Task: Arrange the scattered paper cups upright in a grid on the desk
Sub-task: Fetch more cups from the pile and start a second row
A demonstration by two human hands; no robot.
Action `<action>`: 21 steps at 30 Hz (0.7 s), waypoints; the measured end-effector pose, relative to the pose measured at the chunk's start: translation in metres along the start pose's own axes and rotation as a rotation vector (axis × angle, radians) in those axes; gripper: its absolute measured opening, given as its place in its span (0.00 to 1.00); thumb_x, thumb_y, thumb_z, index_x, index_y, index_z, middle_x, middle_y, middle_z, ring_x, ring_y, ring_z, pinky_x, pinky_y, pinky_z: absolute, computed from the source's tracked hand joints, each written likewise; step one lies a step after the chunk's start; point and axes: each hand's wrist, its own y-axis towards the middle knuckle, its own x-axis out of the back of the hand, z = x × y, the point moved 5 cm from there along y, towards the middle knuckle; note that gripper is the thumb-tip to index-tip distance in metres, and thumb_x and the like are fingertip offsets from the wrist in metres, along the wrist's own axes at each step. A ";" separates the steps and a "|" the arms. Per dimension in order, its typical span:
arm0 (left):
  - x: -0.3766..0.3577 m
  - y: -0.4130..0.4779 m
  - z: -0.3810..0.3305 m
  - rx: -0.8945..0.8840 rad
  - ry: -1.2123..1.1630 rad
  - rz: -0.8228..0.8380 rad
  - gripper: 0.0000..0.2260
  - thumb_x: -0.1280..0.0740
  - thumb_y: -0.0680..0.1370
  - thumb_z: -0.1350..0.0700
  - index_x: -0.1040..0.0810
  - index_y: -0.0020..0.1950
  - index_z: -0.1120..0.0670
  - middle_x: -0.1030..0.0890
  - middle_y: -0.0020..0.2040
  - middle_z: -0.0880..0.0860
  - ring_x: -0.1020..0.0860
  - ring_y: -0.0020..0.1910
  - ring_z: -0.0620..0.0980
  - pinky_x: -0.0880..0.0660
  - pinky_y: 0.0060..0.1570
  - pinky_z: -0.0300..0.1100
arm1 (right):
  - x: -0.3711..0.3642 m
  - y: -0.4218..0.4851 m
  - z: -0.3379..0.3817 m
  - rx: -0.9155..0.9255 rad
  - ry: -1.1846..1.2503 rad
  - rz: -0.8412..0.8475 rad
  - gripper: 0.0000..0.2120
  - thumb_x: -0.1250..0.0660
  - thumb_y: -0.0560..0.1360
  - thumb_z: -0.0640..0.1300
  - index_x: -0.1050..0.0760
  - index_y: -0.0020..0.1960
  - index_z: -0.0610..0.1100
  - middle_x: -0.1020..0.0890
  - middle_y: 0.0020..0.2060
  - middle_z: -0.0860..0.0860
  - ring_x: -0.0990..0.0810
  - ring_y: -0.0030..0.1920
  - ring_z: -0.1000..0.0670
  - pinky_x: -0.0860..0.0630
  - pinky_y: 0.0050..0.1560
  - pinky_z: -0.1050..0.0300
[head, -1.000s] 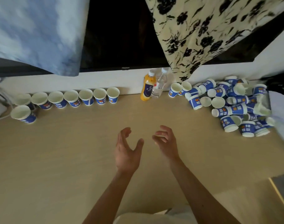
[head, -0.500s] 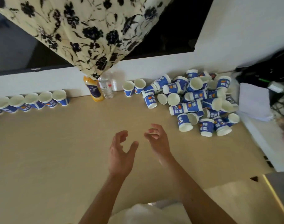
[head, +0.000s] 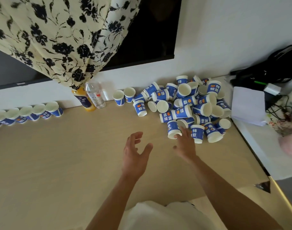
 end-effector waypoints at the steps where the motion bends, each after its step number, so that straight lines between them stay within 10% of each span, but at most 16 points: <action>1: -0.003 -0.001 -0.001 0.000 0.007 0.003 0.17 0.26 0.76 0.55 0.26 0.62 0.48 0.23 0.62 0.40 0.24 0.59 0.41 0.26 0.58 0.43 | -0.003 0.001 -0.001 0.030 -0.060 0.046 0.25 0.26 0.73 0.46 0.26 0.68 0.45 0.45 0.81 0.46 0.50 0.80 0.40 0.40 0.75 0.42; 12: -0.011 -0.005 -0.002 -0.001 0.065 0.008 0.17 0.26 0.75 0.53 0.25 0.62 0.48 0.22 0.61 0.41 0.24 0.59 0.41 0.26 0.54 0.41 | 0.010 0.003 0.006 0.175 -0.102 -0.033 0.39 0.25 0.72 0.44 0.39 0.77 0.42 0.37 0.77 0.46 0.40 0.78 0.43 0.41 0.76 0.40; 21: -0.030 -0.009 0.002 -0.062 0.250 0.142 0.31 0.22 0.70 0.53 0.30 0.70 0.49 0.27 0.64 0.42 0.28 0.64 0.42 0.32 0.57 0.36 | 0.062 -0.020 0.018 0.113 0.704 0.121 0.09 0.28 0.76 0.48 0.17 0.55 0.46 0.16 0.49 0.53 0.19 0.49 0.55 0.26 0.49 0.59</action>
